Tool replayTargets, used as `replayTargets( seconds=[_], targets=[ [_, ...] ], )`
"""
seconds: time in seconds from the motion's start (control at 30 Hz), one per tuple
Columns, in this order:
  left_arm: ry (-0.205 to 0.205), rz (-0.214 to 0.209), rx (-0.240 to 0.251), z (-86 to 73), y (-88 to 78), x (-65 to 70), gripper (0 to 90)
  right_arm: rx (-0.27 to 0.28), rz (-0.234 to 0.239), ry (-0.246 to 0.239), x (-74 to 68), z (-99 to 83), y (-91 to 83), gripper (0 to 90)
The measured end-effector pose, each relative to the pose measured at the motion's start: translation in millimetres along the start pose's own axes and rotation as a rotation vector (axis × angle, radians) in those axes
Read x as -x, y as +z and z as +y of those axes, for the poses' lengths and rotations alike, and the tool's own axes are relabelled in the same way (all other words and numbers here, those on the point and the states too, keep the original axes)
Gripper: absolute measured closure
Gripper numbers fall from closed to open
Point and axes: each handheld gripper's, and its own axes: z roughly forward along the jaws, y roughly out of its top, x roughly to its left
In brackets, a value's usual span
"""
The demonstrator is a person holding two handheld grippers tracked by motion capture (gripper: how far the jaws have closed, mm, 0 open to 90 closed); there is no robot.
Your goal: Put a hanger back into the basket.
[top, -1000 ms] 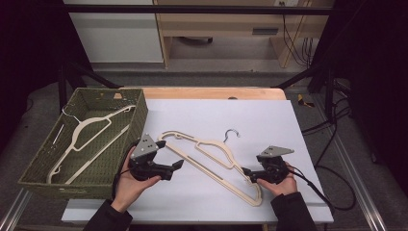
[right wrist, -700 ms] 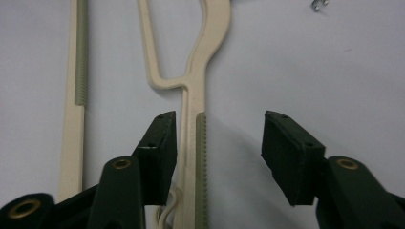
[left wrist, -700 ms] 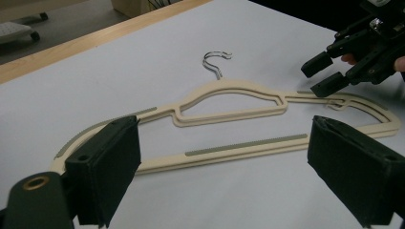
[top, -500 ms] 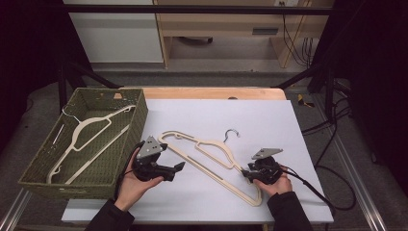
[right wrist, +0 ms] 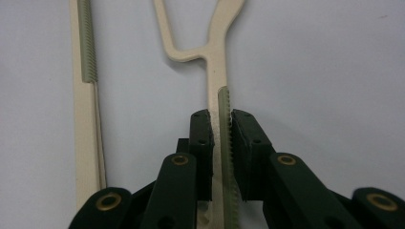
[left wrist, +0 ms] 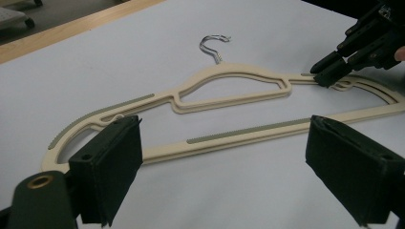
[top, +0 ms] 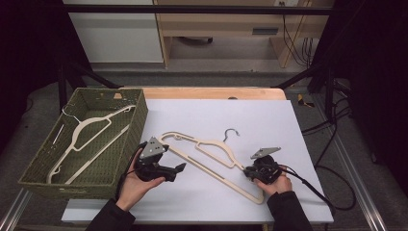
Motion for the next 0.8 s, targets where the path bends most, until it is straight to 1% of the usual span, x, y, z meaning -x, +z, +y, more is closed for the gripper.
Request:
replayTargets(
  seconds=[0.1,0.13,0.2,0.23,0.3,0.37,0.4,0.43,0.5,0.57,0.6,0.67,0.7,0.73,0.8],
  targets=[
    [0.000,0.001,-0.004,-0.4,0.1,-0.7,12.3,0.002,0.011,0.018,0.4,0.5,-1.0,79.6],
    [-0.001,0.002,-0.003,-0.4,0.0,-0.9,12.3,0.000,0.013,0.010,1.0,0.6,-1.8,79.7],
    [-0.003,0.002,-0.001,-0.4,-0.5,-1.1,12.4,0.007,0.028,0.018,1.1,1.0,-3.7,79.7],
    [-0.003,0.002,-0.001,-0.4,-0.7,-1.1,12.4,0.011,0.026,0.016,1.1,1.1,-4.7,79.6],
    [-0.002,0.002,-0.001,-0.4,-0.7,-1.0,12.6,0.017,0.029,0.044,-0.9,1.9,-8.6,79.7],
    [0.000,0.003,-0.005,-0.6,0.1,-0.8,12.6,0.037,0.034,0.020,0.4,1.6,-10.3,79.7],
    [0.000,0.002,-0.006,-0.9,0.6,-0.7,12.6,0.044,0.031,-0.008,1.9,1.4,-10.7,79.7],
    [0.000,0.002,-0.009,-1.1,1.0,-0.7,12.6,0.039,0.043,0.018,0.1,1.8,-12.5,79.7],
    [0.001,0.002,-0.013,-1.6,1.8,-0.7,12.6,0.035,0.037,0.016,0.2,1.5,-13.2,79.8],
    [0.000,0.001,-0.014,-1.8,2.1,-0.7,12.7,0.020,0.047,0.022,0.0,1.1,-12.0,79.8],
    [0.000,0.003,-0.017,-2.1,2.6,-0.5,12.7,0.016,0.041,0.037,-1.5,1.3,-10.6,79.9],
    [-0.001,0.001,-0.016,-2.1,2.7,-0.3,12.7,0.008,0.038,0.020,-1.5,0.8,-9.6,80.0],
    [-0.001,0.001,-0.016,-2.1,2.7,-0.1,12.8,0.008,0.033,0.033,-2.5,1.1,-10.6,80.0],
    [-0.002,0.000,-0.015,-2.0,2.9,0.0,12.8,0.018,0.033,0.019,-1.7,1.1,-11.6,80.1],
    [-0.004,-0.004,-0.015,-1.9,3.5,0.2,13.1,0.036,0.023,0.014,-2.7,2.2,-15.6,80.2]
  ],
)
